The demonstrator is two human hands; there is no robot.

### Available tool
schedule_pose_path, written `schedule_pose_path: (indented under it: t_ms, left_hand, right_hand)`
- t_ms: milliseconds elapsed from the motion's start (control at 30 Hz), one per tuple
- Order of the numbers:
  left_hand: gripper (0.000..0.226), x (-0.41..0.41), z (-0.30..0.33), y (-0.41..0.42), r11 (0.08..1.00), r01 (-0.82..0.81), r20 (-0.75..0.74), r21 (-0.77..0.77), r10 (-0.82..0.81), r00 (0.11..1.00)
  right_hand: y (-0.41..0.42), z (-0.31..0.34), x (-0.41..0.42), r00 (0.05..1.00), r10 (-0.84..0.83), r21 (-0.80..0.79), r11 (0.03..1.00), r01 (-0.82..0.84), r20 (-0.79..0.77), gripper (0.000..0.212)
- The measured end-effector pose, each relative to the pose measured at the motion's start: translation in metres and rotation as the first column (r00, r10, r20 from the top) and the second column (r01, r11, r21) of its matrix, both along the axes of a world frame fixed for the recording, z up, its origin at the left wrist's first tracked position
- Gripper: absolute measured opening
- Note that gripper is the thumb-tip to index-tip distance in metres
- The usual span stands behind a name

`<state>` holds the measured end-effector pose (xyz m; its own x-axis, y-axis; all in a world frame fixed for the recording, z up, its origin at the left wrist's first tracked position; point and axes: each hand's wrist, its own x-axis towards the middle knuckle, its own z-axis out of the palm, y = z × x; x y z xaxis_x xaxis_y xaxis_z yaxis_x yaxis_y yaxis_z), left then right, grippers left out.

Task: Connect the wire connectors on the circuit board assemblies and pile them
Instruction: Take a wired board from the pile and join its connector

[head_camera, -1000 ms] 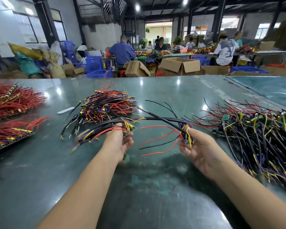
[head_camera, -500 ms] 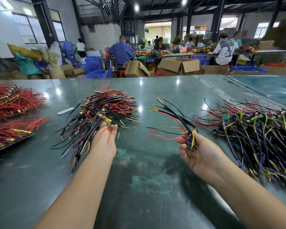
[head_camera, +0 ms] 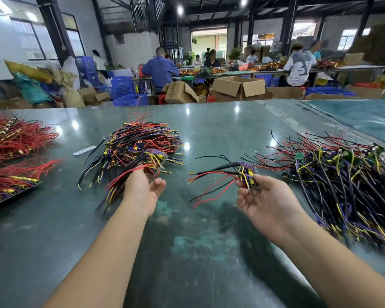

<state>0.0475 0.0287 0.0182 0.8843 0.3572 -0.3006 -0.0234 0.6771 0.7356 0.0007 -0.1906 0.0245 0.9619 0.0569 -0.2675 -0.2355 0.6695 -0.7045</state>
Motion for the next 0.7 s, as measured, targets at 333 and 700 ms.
schedule_pose_path:
  t_ms: [333,700]
  left_hand:
    - [0.012,-0.008,0.001,-0.008,0.999,0.016,0.204,-0.042,-0.007,0.979]
    - [0.021,-0.035,-0.003,-0.052,0.704,0.393,0.016,0.591,-0.498,0.867]
  right_hand:
    - [-0.008,0.010,-0.001,0.995,-0.013,0.015,1.000,0.012,0.099,0.020]
    - [-0.004,0.003,-0.002,0.991,0.088,-0.395,0.918,-0.043,0.096,0.016]
